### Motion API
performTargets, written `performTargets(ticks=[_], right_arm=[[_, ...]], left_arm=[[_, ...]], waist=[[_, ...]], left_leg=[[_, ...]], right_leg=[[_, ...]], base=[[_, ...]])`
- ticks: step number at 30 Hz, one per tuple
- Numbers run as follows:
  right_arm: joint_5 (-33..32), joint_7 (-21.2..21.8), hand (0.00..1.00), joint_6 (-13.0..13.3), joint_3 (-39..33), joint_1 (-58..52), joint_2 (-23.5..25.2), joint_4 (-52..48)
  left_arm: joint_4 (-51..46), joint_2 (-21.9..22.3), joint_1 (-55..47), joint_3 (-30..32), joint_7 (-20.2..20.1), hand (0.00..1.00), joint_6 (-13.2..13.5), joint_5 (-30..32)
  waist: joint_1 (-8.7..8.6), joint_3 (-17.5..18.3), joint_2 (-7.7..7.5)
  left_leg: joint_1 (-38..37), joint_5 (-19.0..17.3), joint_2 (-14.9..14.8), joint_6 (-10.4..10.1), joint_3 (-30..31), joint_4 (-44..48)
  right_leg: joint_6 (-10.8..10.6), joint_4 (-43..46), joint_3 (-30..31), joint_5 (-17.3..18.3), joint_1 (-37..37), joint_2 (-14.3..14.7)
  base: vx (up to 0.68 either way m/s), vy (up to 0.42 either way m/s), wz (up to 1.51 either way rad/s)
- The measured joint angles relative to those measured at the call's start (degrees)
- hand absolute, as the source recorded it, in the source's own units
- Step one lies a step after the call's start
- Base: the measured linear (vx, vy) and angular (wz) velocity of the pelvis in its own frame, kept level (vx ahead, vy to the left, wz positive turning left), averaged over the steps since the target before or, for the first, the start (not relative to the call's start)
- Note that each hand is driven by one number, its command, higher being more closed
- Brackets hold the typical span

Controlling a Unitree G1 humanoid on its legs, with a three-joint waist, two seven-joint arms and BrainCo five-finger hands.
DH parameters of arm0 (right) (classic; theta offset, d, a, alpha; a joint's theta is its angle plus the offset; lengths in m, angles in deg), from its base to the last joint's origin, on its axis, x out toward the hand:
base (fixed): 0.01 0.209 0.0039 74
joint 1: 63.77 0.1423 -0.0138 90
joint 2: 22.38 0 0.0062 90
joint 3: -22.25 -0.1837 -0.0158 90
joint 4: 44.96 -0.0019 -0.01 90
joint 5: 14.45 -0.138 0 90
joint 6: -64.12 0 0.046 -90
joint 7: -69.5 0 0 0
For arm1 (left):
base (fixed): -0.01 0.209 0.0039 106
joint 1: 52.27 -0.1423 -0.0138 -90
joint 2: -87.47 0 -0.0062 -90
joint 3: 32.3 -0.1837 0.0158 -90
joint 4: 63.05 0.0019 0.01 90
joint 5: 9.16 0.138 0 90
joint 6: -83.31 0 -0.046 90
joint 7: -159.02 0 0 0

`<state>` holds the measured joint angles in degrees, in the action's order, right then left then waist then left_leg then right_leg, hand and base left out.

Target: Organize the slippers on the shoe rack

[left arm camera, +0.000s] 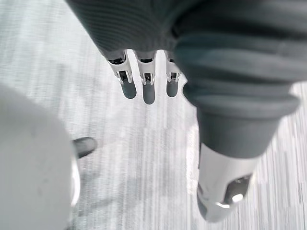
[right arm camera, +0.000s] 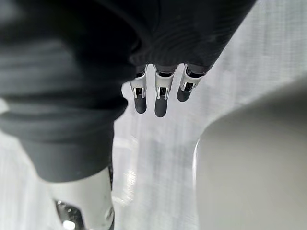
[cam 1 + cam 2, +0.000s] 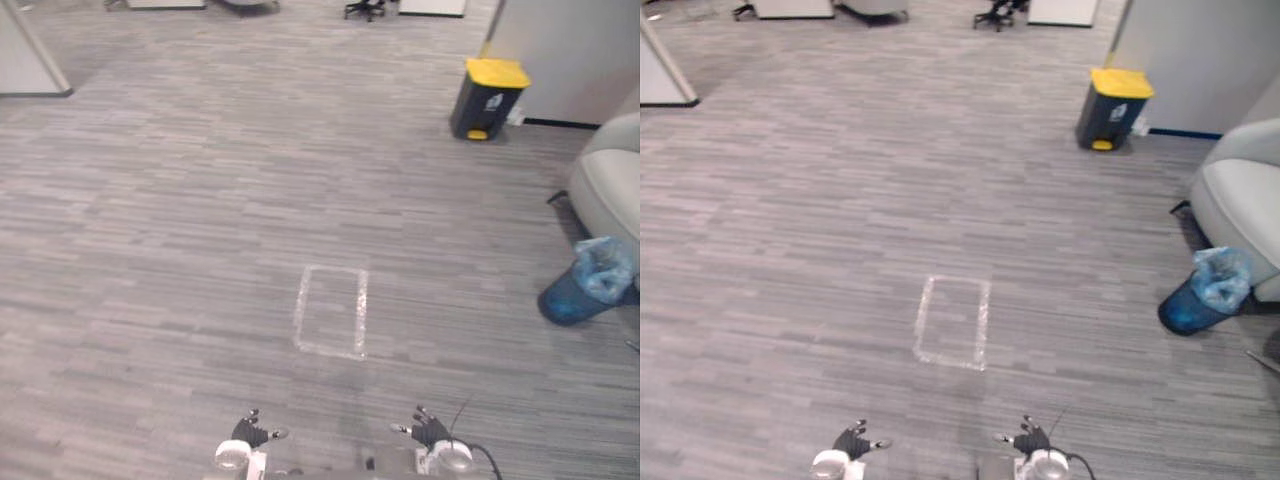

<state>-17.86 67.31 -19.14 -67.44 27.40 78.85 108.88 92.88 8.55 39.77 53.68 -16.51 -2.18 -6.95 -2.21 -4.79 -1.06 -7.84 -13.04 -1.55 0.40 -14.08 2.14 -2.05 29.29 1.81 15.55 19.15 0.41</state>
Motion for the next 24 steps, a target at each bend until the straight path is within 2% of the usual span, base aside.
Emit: performTargets(ticks=[1, 2, 3, 4, 5, 6, 7, 8, 9, 10, 11, 12, 13, 15, 17, 18, 19, 20, 21, 22, 24], right_arm=[[-0.55, 0.01, 0.0, 0.11, -0.14, 0.13, 0.24, 0.04], [-1.08, -0.07, 0.0, 0.21, -0.26, 0.29, -0.23, 0.48], [-1.15, -0.13, 0.0, 0.2, -0.71, 0.68, -0.33, 0.84], [-1.52, -0.01, 0.0, 0.53, -3.26, 1.09, -0.7, -0.18], [-1.23, -0.06, 0.0, 0.53, -3.42, 1.16, -0.98, -0.27], [-1.28, -0.08, 0.0, 0.42, -3.2, -0.46, -0.18, -0.22], [-1.65, -0.16, 0.0, 0.48, -4.5, -1.34, -0.98, -0.56], [-1.6, -0.15, 0.0, 0.43, -4.41, -1.58, -1.44, -0.64], [-1.59, -0.21, 0.0, 0.11, -2.96, -1.8, -1.91, -1.31], [-1.57, -0.14, 0.0, -0.18, -1.25, -2.06, -1.59, -1.65], [-1.57, -0.17, 0.0, -0.34, -0.2, -2.12, -1.05, -1.67], [-1.47, -0.26, 0.0, -0.51, 1.06, -2.0, -0.86, -2.19], [-1.5, -0.26, 0.0, -0.5, 0.78, -1.81, -0.2, -2.16], [-1.55, -0.48, 0.0, -0.71, 0.03, -1.43, 0.63, -1.61], [-1.52, -0.51, 0.0, -0.8, -0.6, -0.96, 1.17, -0.56], [-1.5, -0.63, 0.0, -0.95, -0.96, -0.56, 1.01, 0.27], [-1.24, -0.7, 0.0, -0.94, -0.51, -0.55, 0.4, 0.49], [-1.12, -0.7, 0.0, -0.96, -0.05, -0.62, -0.04, 0.79], [-1.06, -0.7, 0.0, -1.03, -0.09, -1.22, -0.62, 1.33], [-1.03, -0.69, 0.0, -1.06, -0.07, -1.04, -0.96, 1.57], [-1.01, -0.63, 0.0, -1.06, -0.34, -1.33, 0.02, 2.25]], left_arm=[[0.14, -0.28, 0.3, -0.38, -0.19, 0.0, -0.08, 0.09], [0.56, 0.8, 0.44, -0.34, -0.26, 0.0, -0.09, 0.42], [0.95, 1.16, 0.98, -0.4, -0.6, 0.0, -0.06, 0.64], [1.07, 1.89, 3.2, -0.41, -1.23, 0.0, -0.13, 1.14], [1.05, 2.01, 3.3, -0.4, -1.27, 0.0, -0.12, 1.17], [0.35, 2.01, 1.83, -0.03, -1.4, 0.0, 0.0, 1.36], [-0.46, 4.0, 1.24, 1.64, -1.32, 0.0, 0.04, 1.7], [-0.97, 4.71, 0.81, 3.03, -1.38, 0.0, 0.02, 1.81], [-1.93, 5.91, 0.47, 4.99, -1.37, 0.0, 0.03, 2.0], [-2.76, 6.13, 0.04, 5.73, -1.33, 0.0, 0.02, 2.07], [-3.31, 6.06, -0.36, 5.81, -1.3, 0.0, 0.02, 2.09], [-4.29, 6.13, -1.3, 5.76, -1.28, 0.0, 0.01, 2.1], [-4.54, 6.23, -1.67, 5.98, -1.28, 0.0, -0.03, 2.03], [-5.16, 6.29, -1.52, 6.5, -1.21, 0.0, 0.04, 1.92], [-4.89, 6.05, -1.37, 6.41, -1.13, 0.0, 0.15, 1.46], [-4.49, 5.96, -0.98, 5.56, -1.06, 0.0, 0.2, 1.05], [-4.48, 5.88, -0.97, 4.47, -0.9, 0.0, 0.22, 0.98], [-4.47, 5.93, -0.95, 4.02, -0.9, 0.0, 0.23, 0.98], [-4.32, 5.86, -0.94, 3.36, -0.87, 0.0, 0.21, 0.99], [-3.75, 5.5, -0.86, 2.75, -0.91, 0.0, 0.22, 1.02], [-2.06, 3.37, -0.13, 1.6, -0.93, 0.0, 0.2, 1.06]], waist=[[-1.09, -0.3, -0.99], [-1.29, 0.79, 0.12], [-1.04, 0.07, 0.6], [-2.21, -1.78, -0.6], [-2.13, -1.59, -0.47], [-2.19, 0.37, -1.35], [-2.46, 1.25, 1.04], [-2.51, 1.95, 2.27], [-1.59, 2.08, 3.79], [-0.63, 2.0, 3.82], [-0.49, 1.88, 3.44], [-0.11, 1.74, 3.12], [0.44, 1.46, 2.65], [1.81, 1.27, 1.74], [2.15, 0.94, 1.08], [2.28, 0.92, 1.09], [2.54, 1.04, 1.78], [2.63, 1.21, 2.45], [2.7, 1.29, 3.44], [2.79, 1.56, 3.91], [2.05, 2.15, 0.84]], left_leg=[[-2.85, -1.06, 0.29, -0.98, 0.51, -1.04], [-4.64, -0.93, -0.84, -1.3, 1.22, -1.82], [-5.22, 0.72, -0.89, -0.9, 1.99, -1.84], [-6.56, 3.04, 0.51, -1.79, 4.76, -0.2], [-6.61, 2.88, 0.22, -2.0, 5.46, 1.31], [-5.88, 1.98, 1.52, -3.44, 7.39, 6.39], [-3.4, 0.37, -0.74, -6.43, 8.07, 15.19], [0.09, 0.4, -2.34, -9.51, 8.62, 23.16], [6.79, 2.81, -5.09, -14.23, 9.11, 38.51], [10.93, 3.09, -6.67, -14.27, 7.98, 48.39], [12.39, 3.02, -7.17, -13.52, 7.32, 51.35], [15.07, 2.05, -8.0, -11.67, 5.73, 53.41], [17.14, 0.43, -8.47, -8.83, 3.89, 52.56], [20.03, -2.11, -8.37, -5.45, 1.77, 45.53], [22.62, -2.39, -5.4, -5.27, 5.13, 33.41], [23.74, -0.62, -3.3, -7.17, 10.22, 22.17], [24.38, 2.8, -3.04, -8.5, 14.38, 12.74], [25.1, 4.75, -3.64, -9.22, 15.96, 9.4], [26.15, 9.37, -5.16, -9.95, 15.73, 9.41], [25.98, 12.39, -5.11, -7.85, 14.59, 11.18], [23.47, 10.72, -3.1, -5.74, 9.32, 10.1]], right_leg=[[1.63, -4.85, -0.31, -8.38, 0.87, 0.45], [2.26, -3.98, -1.77, -7.75, -0.16, 1.3], [2.07, -1.46, -2.15, -6.69, -0.04, 0.91], [1.38, 9.91, -3.22, -4.22, 4.77, 0.28], [1.56, 10.09, -3.42, -3.26, 5.64, 0.73], [6.77, -0.29, -4.15, -5.77, 3.19, -0.28], [6.73, -1.27, -5.08, -4.32, 0.33, 1.43], [6.53, -3.13, -4.91, -4.08, -1.19, 2.65], [7.16, -6.42, -4.35, -4.18, -4.71, 4.48], [8.24, -8.22, -3.55, -3.99, -7.92, 5.34], [8.78, -9.23, -2.1, -3.61, -9.74, 5.94], [9.49, -11.56, 0.26, -3.29, -13.19, 6.37], [9.49, -13.55, 2.98, -3.3, -16.44, 6.42], [9.41, -16.58, 7.9, -3.26, -20.75, 5.41], [8.36, -18.95, 12.03, -2.73, -23.77, 3.23], [7.34, -19.83, 15.2, -2.15, -24.59, 1.98], [6.3, -20.62, 17.81, -1.56, -24.97, 1.41], [5.57, -21.27, 18.89, -1.13, -24.99, 1.29], [3.65, -21.57, 19.81, 0.34, -25.63, 1.13], [2.31, -21.03, 20.69, 1.13, -26.3, 0.55], [0.18, -15.21, 20.8, 0.6, -23.1, -2.48]], base=[[0.56, -0.141, 0.06], [0.55, -0.095, 0.05], [0.57, -0.111, 0.08], [0.41, -0.174, 0.06], [0.43, -0.276, 0.23], [0.38, -0.289, 0.1], [0.4, -0.205, 0.18], [0.47, -0.159, -0.16], [0.52, -0.108, -0.42], [0.52, -0.083, -0.61], [0.5, -0.058, -0.84], [0.49, -0.008, -0.93], [0.49, 0.017, -1.09], [0.53, 0.133, -1.22], [0.53, 0.217, -1.19], [0.47, 0.235, -1.28], [0.45, 0.286, -1.35], [0.44, 0.352, -1.43], [0.57, 0.463, -1.32], [0.5, 0.398, -1.22], [0.48, 0.343, -0.9]])
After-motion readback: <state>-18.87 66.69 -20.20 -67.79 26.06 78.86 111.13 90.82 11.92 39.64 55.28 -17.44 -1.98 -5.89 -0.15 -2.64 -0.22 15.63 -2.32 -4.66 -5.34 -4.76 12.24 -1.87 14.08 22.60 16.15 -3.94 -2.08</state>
